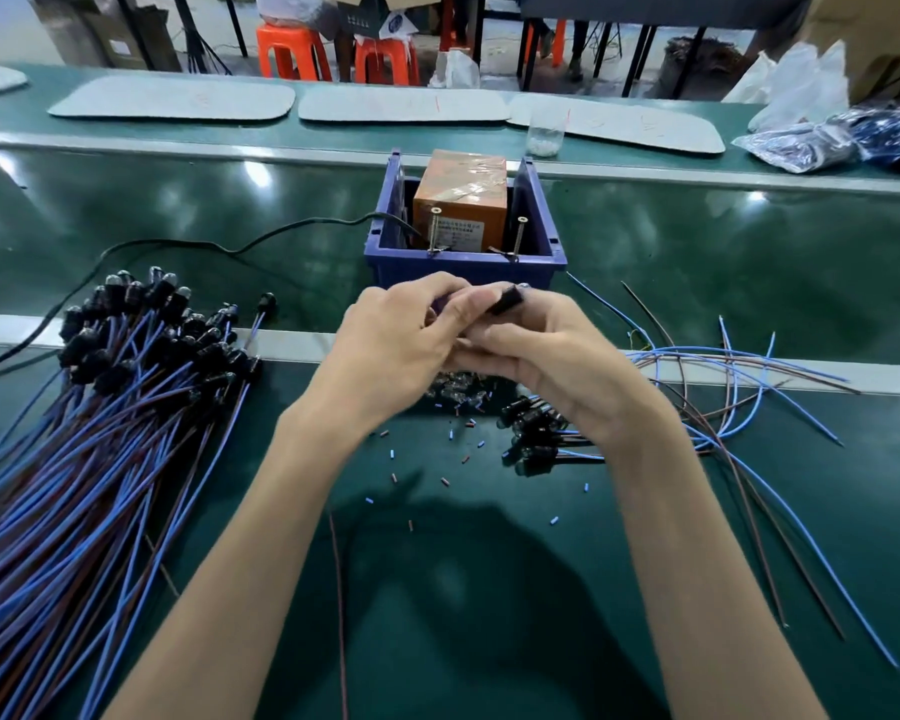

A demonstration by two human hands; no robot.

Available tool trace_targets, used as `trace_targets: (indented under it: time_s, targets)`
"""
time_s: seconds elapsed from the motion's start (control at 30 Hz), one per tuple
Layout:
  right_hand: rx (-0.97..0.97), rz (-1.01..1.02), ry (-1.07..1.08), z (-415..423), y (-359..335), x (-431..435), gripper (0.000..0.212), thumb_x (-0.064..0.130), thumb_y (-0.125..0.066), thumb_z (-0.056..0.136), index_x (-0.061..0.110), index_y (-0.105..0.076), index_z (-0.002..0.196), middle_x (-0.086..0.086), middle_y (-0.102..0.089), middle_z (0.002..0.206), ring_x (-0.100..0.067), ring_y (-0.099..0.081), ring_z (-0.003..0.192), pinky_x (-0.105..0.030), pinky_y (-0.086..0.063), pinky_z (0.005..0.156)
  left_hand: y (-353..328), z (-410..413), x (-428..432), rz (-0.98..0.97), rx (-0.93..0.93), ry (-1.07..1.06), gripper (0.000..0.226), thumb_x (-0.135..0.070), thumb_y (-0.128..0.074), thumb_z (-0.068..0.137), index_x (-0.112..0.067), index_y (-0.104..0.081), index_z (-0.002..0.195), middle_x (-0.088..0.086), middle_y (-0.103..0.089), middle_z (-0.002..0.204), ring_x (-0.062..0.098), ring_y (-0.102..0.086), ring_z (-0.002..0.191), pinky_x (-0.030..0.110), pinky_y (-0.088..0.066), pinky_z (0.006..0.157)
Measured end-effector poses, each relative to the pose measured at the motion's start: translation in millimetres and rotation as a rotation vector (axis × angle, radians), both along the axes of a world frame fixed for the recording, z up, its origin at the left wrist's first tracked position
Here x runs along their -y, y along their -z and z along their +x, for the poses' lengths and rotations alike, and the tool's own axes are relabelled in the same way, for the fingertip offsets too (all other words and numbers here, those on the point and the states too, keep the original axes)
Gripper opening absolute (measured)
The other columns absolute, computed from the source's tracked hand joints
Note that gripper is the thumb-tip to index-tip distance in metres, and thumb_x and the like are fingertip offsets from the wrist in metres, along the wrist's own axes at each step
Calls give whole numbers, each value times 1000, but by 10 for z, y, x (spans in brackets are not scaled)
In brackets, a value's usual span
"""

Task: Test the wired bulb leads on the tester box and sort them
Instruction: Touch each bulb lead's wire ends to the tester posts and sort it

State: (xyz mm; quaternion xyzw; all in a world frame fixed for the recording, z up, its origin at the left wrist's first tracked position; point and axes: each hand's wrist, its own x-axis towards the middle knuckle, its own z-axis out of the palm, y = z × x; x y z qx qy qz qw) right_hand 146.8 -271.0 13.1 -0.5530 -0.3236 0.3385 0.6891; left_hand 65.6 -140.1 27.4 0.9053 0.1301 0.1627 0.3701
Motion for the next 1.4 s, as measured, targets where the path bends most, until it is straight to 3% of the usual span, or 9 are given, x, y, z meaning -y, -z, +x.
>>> trace_targets:
  time_s: [0.17, 0.4, 0.6, 0.73, 0.83, 0.97, 1.2, 1.3, 1.4]
  targets:
    - [328, -345, 109, 110, -25, 93, 27, 37, -44, 99, 17, -61, 90, 5, -68, 75, -4, -58, 58, -15, -39, 49, 104, 9, -152, 102, 60, 47, 20, -44, -63, 88, -28, -75, 84, -3, -53, 48, 10, -40, 47, 28, -36, 52]
    - [581, -571, 184, 160, 129, 1, 39, 44, -41, 99, 20, -53, 70, 10, -60, 57, -2, -46, 49, -27, -37, 61, 171, 31, -177, 110, 138, 49, 15, -30, -65, 90, -22, -76, 84, -16, -52, 48, 0, -46, 49, 21, -31, 53]
    - [560, -475, 304, 108, 130, -70, 54, 45, -39, 100, 13, -51, 58, 13, -47, 47, -3, -37, 48, -22, -32, 54, 195, 24, -136, 131, -18, 188, 28, -52, -61, 86, -28, -68, 99, -12, -58, 63, 6, -49, 58, 28, -42, 63]
    - [480, -343, 243, 30, 117, -93, 45, 43, -39, 100, 26, -56, 63, 16, -51, 50, -1, -41, 51, -18, -33, 54, 198, 28, -112, 256, -15, 166, 20, -30, -55, 92, -24, -64, 109, -2, -69, 82, 24, -56, 71, 39, -49, 73]
    - [465, -278, 199, 34, 117, -36, 39, 32, -40, 102, 21, -46, 66, 15, -42, 51, -2, -35, 49, -15, -30, 51, 194, 15, -133, 247, 12, 176, 13, -29, -56, 92, -20, -64, 98, -5, -62, 68, 20, -51, 63, 36, -45, 63]
    - [606, -349, 299, 20, 175, 6, 44, 31, -42, 102, 10, -47, 63, 10, -38, 49, -6, -32, 48, -19, -26, 49, 204, 13, -124, 167, 36, 227, 14, -34, -62, 90, -20, -64, 88, -9, -55, 58, 10, -44, 53, 28, -36, 56]
    - [549, -308, 358, -46, 328, 85, 42, 21, -45, 101, 2, -47, 64, 13, -33, 50, -7, -27, 52, -25, -24, 52, 298, 37, -53, 188, -29, 350, 24, -31, -49, 98, -10, -59, 91, -6, -42, 50, 16, -36, 49, 24, -27, 48]
    - [466, -407, 367, -33, 337, 46, 43, 25, -46, 101, -5, -54, 72, 9, -34, 51, -7, -29, 50, -26, -26, 52, 361, 5, 12, 334, 33, 270, 26, -31, -48, 98, -11, -51, 81, -5, -51, 58, 24, -45, 56, 33, -30, 53]
    - [374, -532, 316, -10, 331, 34, 43, 33, -46, 100, 7, -52, 65, 9, -33, 48, -5, -27, 43, -26, -23, 50, 443, -121, 149, 433, 165, 121, 28, -33, -46, 94, -12, -60, 82, -2, -62, 68, 27, -56, 64, 35, -37, 53]
